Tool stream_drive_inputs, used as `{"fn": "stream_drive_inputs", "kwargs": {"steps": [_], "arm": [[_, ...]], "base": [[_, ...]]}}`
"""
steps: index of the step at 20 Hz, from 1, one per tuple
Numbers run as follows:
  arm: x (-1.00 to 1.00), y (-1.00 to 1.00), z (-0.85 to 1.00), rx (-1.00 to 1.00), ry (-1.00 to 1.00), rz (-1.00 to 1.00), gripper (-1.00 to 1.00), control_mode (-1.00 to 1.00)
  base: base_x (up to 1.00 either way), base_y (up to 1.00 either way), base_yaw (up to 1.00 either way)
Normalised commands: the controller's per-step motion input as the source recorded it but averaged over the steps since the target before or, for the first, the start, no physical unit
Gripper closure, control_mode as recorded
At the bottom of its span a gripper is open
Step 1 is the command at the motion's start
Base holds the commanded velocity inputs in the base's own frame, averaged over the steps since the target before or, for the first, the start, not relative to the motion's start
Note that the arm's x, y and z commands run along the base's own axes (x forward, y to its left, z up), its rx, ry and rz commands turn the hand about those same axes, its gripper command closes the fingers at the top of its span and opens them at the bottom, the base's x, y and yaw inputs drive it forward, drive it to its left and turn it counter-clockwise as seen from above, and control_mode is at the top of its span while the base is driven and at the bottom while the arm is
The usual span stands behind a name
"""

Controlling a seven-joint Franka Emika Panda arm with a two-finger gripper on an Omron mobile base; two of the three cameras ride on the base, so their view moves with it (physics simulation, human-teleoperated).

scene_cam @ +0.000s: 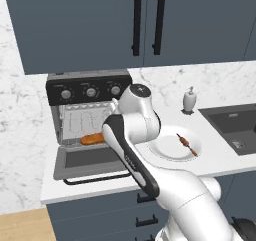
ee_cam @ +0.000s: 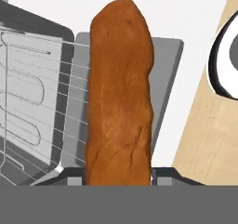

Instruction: Pick up the kebab skewer and baguette bread, and place them inside the toaster oven. Close the toaster oven door and start by setting the timer.

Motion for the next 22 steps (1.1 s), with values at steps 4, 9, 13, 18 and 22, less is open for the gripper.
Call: {"fn": "stream_drive_inputs", "kwargs": {"steps": [4, 9, 13, 18, 22], "arm": [[0.24, 0.00, -0.05, 0.00, -0.21, -0.01, 1.00, -1.00], [0.38, 0.02, -0.02, 0.00, -0.33, -0.09, 1.00, -1.00], [0.38, 0.13, -0.09, 0.00, -0.20, -0.12, 1.00, -1.00], [0.28, 0.19, -0.04, 0.00, -0.05, -0.12, 1.00, -1.00], [0.23, 0.05, -0.06, 0.02, 0.00, -0.10, 1.00, -1.00]], "base": [[0.00, 0.00, 0.00], [0.00, 0.00, 0.00], [0.00, 0.00, 0.00], [0.00, 0.00, 0.00], [0.00, 0.00, 0.00]]}}
